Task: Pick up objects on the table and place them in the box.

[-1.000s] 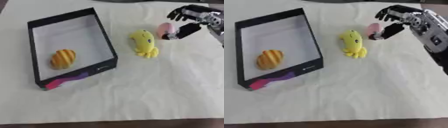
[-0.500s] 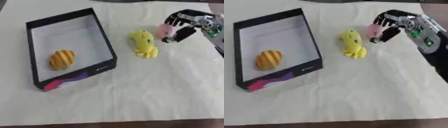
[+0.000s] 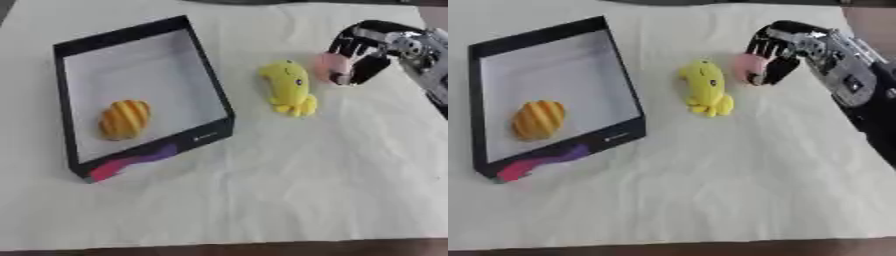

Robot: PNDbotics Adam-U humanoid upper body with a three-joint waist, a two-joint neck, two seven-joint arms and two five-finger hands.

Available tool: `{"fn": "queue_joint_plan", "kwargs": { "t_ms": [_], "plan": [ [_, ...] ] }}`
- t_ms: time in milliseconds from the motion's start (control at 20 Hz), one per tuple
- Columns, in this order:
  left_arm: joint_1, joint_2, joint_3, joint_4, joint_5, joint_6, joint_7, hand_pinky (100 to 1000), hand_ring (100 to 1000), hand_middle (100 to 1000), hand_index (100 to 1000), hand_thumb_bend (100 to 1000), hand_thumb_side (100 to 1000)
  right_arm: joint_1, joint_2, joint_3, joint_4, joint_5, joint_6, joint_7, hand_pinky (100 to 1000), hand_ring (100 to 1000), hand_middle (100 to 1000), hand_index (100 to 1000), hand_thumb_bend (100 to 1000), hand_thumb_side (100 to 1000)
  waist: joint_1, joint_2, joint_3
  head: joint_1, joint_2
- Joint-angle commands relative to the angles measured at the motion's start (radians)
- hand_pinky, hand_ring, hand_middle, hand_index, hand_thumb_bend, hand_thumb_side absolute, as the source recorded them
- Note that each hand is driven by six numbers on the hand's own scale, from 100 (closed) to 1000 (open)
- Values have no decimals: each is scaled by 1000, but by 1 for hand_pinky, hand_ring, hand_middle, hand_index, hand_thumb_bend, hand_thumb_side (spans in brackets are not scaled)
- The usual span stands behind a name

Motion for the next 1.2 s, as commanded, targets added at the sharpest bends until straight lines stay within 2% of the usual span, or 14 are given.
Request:
{"fn": "queue_joint_plan", "kwargs": {
  "t_ms": [50,400,600,650,700,750,900,950,1000,1200],
  "plan": [
    [-8,16,11,-9,0,0,0,775,852,860,854,439,653,-21,-10,-2,3,52,-8,-43,726,635,515,690,303,100,10,-4,4,-5,-9],
    [-7,15,11,-10,-2,0,-2,775,851,853,854,438,653,-16,2,5,0,91,-20,-160,679,561,417,611,264,100,10,-2,6,-7,-7],
    [-6,15,12,-10,-3,0,-2,775,850,848,854,439,653,-9,-13,5,-34,98,-33,-208,666,539,378,572,252,100,9,-4,5,-6,-5],
    [-5,16,13,-10,-3,0,-2,775,850,847,854,439,652,-6,-21,4,-48,96,-35,-212,665,538,377,571,206,100,8,-5,4,-5,-4],
    [-4,16,13,-10,-3,0,-2,775,850,846,854,440,656,-3,-30,1,-66,91,-38,-213,666,539,378,572,118,100,8,-6,3,-4,-3],
    [-3,17,13,-10,-4,0,-2,775,850,845,853,439,652,1,-41,-3,-89,86,-40,-211,666,538,377,572,249,100,7,-7,2,-3,-2],
    [-1,20,15,-10,-5,0,-1,775,850,843,853,438,651,10,-84,-26,-181,58,-32,-203,667,537,375,573,256,100,6,-11,-2,-1,3],
    [-1,21,16,-9,-6,0,-1,775,850,842,853,442,652,12,-102,-37,-221,45,-24,-201,667,537,378,574,100,100,5,-12,-4,0,4],
    [0,22,16,-9,-6,0,0,776,849,841,853,438,650,13,-119,-49,-263,32,-15,-199,668,537,374,574,258,100,5,-14,-5,0,5],
    [3,27,17,-9,-8,0,0,776,850,839,853,439,649,-4,-176,-104,-431,-30,25,-191,668,535,373,577,262,100,4,-20,-12,1,12]
  ]
}}
